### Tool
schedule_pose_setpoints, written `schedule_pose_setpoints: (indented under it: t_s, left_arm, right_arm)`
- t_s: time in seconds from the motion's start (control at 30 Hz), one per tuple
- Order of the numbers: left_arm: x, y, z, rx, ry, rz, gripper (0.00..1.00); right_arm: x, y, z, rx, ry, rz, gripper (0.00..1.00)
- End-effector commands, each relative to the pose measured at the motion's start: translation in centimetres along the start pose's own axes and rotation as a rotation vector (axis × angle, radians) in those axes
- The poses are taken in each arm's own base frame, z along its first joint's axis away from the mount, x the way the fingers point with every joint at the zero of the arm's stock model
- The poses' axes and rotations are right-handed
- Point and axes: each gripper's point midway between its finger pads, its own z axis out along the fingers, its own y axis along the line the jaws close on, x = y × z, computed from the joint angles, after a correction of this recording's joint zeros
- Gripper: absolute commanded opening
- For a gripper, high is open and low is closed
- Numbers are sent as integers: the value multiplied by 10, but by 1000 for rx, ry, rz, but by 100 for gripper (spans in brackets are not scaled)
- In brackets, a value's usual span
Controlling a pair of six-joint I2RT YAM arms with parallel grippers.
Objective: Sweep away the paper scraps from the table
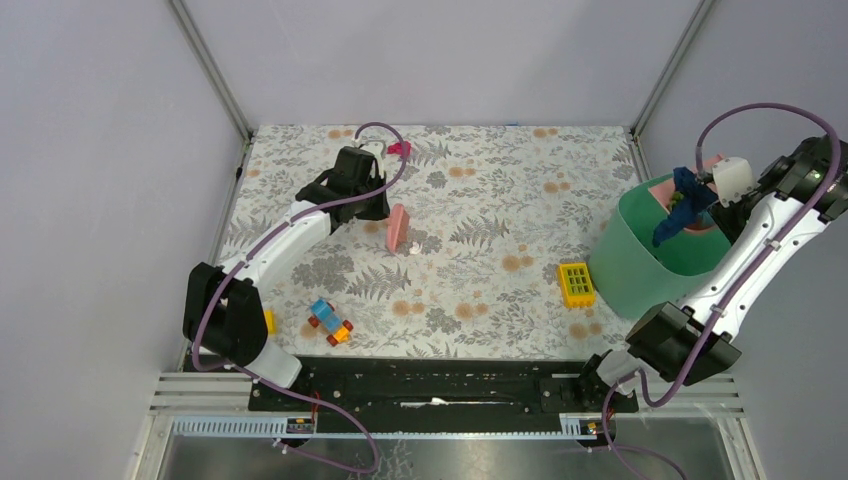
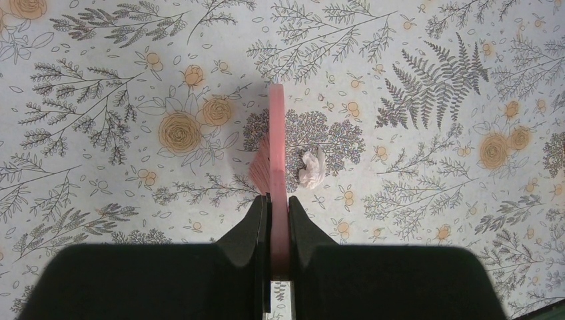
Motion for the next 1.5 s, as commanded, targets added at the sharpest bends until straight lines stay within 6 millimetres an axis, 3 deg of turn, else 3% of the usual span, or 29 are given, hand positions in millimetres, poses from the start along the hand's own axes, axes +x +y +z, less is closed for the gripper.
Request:
schedule_pose_setpoints:
  t_s: [0.0, 0.13, 0.37, 0.6, 0.77, 1.13, 1.23, 1.4, 1.47]
  left_arm:
    - [14, -1, 8, 1, 63, 10, 0]
    - [13, -1, 6, 0, 56, 15, 0]
    - [9, 2, 0, -16, 36, 25, 0]
    - [8, 1, -2, -12, 33, 29, 0]
    - [7, 1, -3, -10, 29, 30, 0]
    - [8, 1, -3, -8, 31, 30, 0]
    - [8, 2, -4, -15, 29, 34, 0]
    - [7, 4, -4, -25, 25, 37, 0]
    - [7, 4, -3, -27, 28, 37, 0]
  right_arm:
    - [14, -29, -25, 110, 91, -178, 0]
    - [15, -59, -38, 180, 175, -288, 0]
    - [28, -93, -41, 255, 400, -455, 0]
    - [13, -116, -58, 431, 486, -602, 0]
    - [2, -114, -67, 488, 506, -665, 0]
    - [1, -104, -71, 503, 515, -691, 0]
    - [-14, -113, -77, 556, 431, -647, 0]
    - [-70, -139, -98, 677, 152, -518, 0]
    - [-93, -138, -99, 670, 37, -479, 0]
